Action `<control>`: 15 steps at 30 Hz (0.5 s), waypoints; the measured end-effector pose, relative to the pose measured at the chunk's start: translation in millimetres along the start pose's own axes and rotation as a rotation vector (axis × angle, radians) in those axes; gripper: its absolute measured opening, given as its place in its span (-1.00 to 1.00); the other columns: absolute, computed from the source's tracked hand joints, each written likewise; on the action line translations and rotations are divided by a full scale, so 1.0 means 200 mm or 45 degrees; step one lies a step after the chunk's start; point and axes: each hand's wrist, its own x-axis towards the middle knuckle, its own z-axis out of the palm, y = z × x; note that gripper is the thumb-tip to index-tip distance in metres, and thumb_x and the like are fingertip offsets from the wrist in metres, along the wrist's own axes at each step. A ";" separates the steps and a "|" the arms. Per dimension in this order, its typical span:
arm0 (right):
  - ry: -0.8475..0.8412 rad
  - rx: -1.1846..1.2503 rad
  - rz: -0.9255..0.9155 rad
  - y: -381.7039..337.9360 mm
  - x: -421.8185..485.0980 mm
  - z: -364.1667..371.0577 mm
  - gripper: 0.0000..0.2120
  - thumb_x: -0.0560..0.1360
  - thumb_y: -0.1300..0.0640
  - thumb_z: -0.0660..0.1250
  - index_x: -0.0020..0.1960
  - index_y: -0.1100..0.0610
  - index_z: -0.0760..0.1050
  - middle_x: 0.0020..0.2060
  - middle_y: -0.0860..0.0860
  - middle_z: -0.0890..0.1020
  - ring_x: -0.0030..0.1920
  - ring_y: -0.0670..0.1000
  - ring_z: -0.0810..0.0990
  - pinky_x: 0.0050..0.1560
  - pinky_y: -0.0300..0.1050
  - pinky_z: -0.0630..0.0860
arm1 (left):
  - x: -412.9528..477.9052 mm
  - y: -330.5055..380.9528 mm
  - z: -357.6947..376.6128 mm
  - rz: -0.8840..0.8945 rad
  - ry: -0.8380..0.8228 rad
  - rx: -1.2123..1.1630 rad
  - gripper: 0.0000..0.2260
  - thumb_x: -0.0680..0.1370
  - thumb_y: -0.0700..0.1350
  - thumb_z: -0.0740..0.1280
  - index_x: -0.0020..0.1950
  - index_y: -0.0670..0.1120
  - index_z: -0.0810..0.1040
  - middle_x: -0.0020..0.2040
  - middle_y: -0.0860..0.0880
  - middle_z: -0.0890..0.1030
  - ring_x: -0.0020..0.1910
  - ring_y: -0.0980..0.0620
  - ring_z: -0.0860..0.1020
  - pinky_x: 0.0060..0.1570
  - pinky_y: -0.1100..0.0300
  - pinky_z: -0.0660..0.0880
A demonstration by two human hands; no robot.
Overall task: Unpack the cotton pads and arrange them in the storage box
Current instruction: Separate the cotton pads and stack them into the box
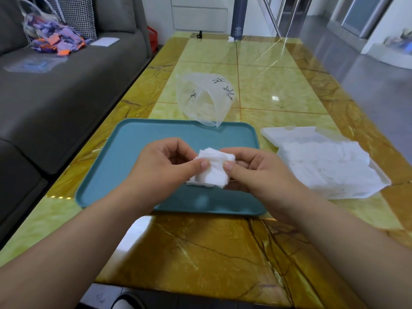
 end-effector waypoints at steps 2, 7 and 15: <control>0.040 0.016 0.014 0.01 0.01 0.00 -0.73 0.64 0.34 0.30 0.32 0.25 0.59 0.04 0.23 0.75 0.11 0.20 0.73 0.11 -0.02 0.69 | 0.00 0.00 -0.01 0.004 -0.034 -0.035 -0.84 0.44 -0.21 0.59 -0.13 -0.21 0.64 -0.17 -0.29 0.70 -0.26 -0.09 0.60 -0.15 -0.12 0.59; 0.082 0.078 0.061 0.01 0.01 -0.01 -0.78 0.63 0.32 0.31 0.25 0.24 0.61 -0.10 0.16 0.74 -0.07 0.07 0.73 -0.03 -0.07 0.71 | -0.01 0.02 -0.02 0.030 -0.155 -0.125 -0.86 0.49 -0.33 0.50 -0.08 -0.34 0.56 -0.22 -0.22 0.71 -0.27 -0.03 0.68 -0.21 0.21 0.62; 0.021 0.114 0.085 0.01 0.02 -0.02 -0.71 0.63 0.38 0.28 0.24 0.15 0.64 0.11 0.21 0.72 0.10 0.19 0.72 0.04 0.04 0.68 | -0.01 0.03 -0.03 0.051 -0.232 -0.071 -0.85 0.55 -0.26 0.47 -0.09 -0.24 0.51 -0.29 -0.12 0.68 -0.28 -0.04 0.64 -0.17 0.11 0.60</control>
